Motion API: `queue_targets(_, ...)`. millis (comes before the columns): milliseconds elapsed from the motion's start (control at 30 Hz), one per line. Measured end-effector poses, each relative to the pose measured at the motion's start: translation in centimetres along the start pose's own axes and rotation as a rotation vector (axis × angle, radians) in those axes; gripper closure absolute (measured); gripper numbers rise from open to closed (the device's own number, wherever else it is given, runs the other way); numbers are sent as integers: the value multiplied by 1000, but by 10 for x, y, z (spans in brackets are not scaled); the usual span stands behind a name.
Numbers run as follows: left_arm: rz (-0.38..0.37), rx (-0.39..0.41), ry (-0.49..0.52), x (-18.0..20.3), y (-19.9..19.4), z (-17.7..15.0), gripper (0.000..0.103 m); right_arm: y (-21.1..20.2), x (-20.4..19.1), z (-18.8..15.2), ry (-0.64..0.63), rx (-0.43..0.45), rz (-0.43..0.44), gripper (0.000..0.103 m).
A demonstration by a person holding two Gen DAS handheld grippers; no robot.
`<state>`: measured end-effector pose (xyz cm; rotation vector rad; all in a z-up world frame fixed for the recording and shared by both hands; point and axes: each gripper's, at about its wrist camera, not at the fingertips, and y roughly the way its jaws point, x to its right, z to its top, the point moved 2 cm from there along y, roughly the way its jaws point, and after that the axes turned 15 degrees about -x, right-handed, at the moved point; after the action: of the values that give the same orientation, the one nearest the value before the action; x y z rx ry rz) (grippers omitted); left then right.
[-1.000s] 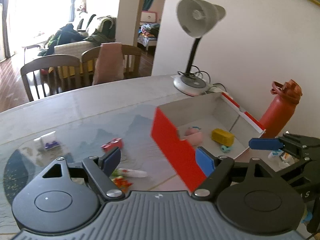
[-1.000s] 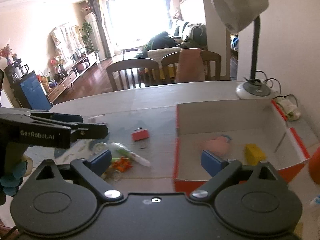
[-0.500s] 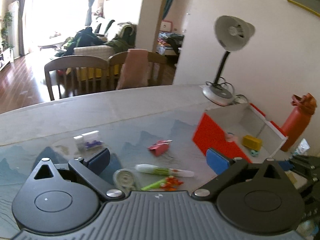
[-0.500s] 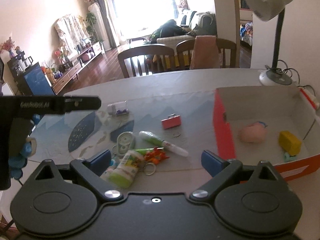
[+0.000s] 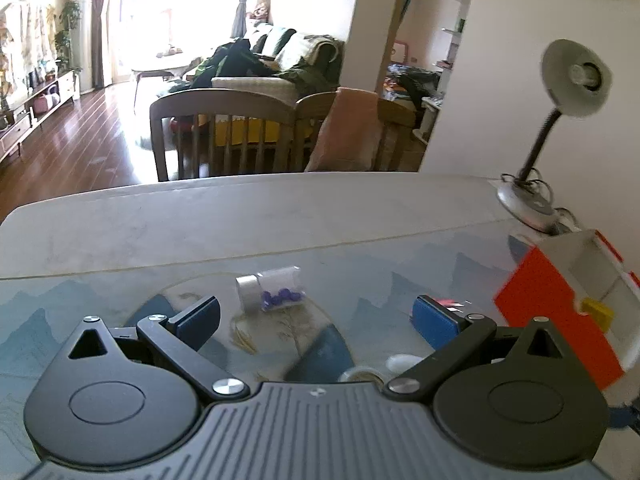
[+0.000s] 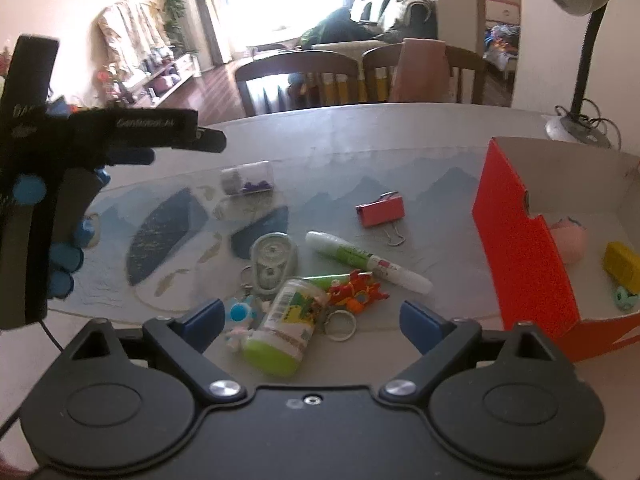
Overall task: Organize rigid objects
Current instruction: 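Move both grippers back toward the pill vial and remaining items, then grasp the pill vial with the left gripper while the right grasps the green-capped jar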
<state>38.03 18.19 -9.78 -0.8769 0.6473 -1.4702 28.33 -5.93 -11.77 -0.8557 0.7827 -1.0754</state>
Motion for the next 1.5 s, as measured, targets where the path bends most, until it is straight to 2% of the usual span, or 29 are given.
queue_targets(200,59,-1,-24,-12,35,17,0,21,-11,6,4,-51,9,9)
queue_targets(433,91,-64,-112,-23,77,27,0,41,-25,8,-13,-97,1,9)
queue_targets(800,150,-136,-221,-30,124,34,0,65,-26,14,24,-160,-18,22)
queue_targets(1133,176,-177,-277,-38,138,25,1,81,-28,16,53,-208,-31,33)
queue_targets(1300,174,-194,-292,-40,144,23,1,87,-27,18,76,-234,-19,45)
queue_targets(1500,176,-184,-288,-39,142,21,9,92,-28,17,81,-254,-20,53)
